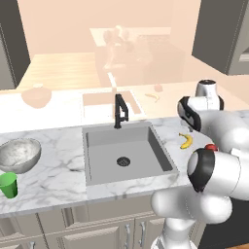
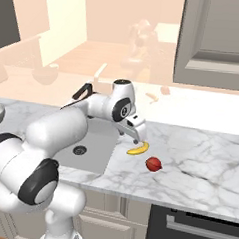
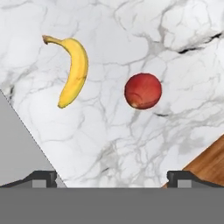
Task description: Remove the onion and banana from the sink. Then move the bowl and cup from the counter to the sink for washing.
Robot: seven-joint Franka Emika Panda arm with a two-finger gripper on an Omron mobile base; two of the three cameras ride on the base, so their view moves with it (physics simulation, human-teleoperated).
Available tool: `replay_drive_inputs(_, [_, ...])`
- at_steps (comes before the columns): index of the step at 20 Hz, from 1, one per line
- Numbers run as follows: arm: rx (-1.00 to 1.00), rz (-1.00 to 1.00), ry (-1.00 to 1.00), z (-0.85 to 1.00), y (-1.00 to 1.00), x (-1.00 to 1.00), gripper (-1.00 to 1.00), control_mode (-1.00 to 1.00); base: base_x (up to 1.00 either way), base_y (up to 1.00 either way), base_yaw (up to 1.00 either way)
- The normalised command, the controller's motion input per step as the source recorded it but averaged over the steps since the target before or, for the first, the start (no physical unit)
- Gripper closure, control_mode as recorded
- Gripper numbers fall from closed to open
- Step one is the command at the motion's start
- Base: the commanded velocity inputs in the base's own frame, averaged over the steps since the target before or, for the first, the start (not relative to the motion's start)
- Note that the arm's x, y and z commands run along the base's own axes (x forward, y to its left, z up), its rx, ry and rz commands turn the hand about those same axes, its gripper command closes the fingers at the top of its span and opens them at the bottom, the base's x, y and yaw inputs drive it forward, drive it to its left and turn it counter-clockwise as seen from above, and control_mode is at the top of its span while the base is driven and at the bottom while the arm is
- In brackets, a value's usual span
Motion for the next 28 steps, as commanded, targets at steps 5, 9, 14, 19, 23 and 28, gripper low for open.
replay_drive_inputs(5, [-0.01,0.16,-0.06,0.1,0.29,-0.05,-1.0,-1.0,0.0,0.0,0.0])
replay_drive_inputs(9, [0.0,0.16,-0.03,0.09,0.28,-0.05,-1.0,-1.0,0.0,0.0,0.0])
replay_drive_inputs(14, [0.0,0.16,0.0,0.08,0.27,-0.05,-1.0,-1.0,0.0,0.0,0.0])
replay_drive_inputs(19, [0.0,0.17,0.0,0.1,0.28,-0.02,-1.0,-1.0,0.0,0.0,0.0])
replay_drive_inputs(23, [0.0,0.15,0.0,0.08,0.29,-0.06,-1.0,-1.0,0.0,0.0,0.0])
replay_drive_inputs(28, [0.0,0.14,0.0,0.09,0.29,-0.06,-1.0,-1.0,0.0,0.0,0.0])
